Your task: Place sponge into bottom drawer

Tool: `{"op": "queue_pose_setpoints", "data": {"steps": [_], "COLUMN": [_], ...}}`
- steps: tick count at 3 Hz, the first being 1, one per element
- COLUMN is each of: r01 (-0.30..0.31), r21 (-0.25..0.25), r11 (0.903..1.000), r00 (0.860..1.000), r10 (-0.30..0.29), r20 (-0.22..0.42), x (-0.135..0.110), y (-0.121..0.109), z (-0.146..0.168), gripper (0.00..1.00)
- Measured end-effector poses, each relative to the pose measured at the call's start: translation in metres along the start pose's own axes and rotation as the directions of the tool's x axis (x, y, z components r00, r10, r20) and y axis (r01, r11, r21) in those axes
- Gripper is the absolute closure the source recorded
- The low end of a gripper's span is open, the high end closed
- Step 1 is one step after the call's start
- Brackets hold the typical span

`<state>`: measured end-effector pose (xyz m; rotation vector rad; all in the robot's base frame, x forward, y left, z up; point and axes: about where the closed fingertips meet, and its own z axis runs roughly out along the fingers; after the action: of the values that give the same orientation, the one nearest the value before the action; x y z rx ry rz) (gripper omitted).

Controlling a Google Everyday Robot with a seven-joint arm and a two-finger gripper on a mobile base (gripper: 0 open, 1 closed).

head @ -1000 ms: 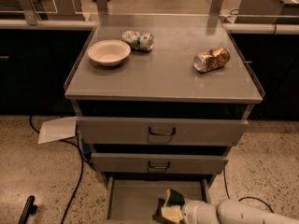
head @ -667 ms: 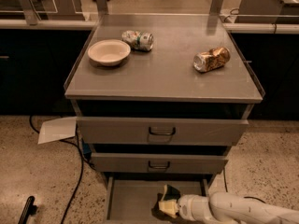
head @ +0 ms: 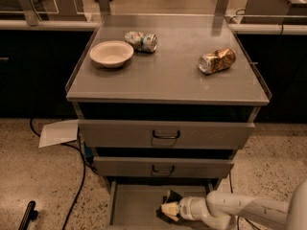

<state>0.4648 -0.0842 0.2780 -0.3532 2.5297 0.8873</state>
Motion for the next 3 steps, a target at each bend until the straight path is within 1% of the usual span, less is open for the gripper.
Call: {"op": "queue_pose_setpoints", "data": {"steps": [1,2,3], "r01": [-0.050,-0.069,-0.095], "r21": [0.013,0.019,0.030], "r11": [0.9986,0.9974,0.9950], "r00": [0.998,0.995,0.990], "r10": [0.051,0.071,0.098], "r20": [-0.040,-0.074,-0.098], "x": [0.013,0.017,0.025], "y": [-0.022,-0.034,-0.045], "z": [0.026,0.046,0.060], "gripper": [1.00,1.00,1.00]}}
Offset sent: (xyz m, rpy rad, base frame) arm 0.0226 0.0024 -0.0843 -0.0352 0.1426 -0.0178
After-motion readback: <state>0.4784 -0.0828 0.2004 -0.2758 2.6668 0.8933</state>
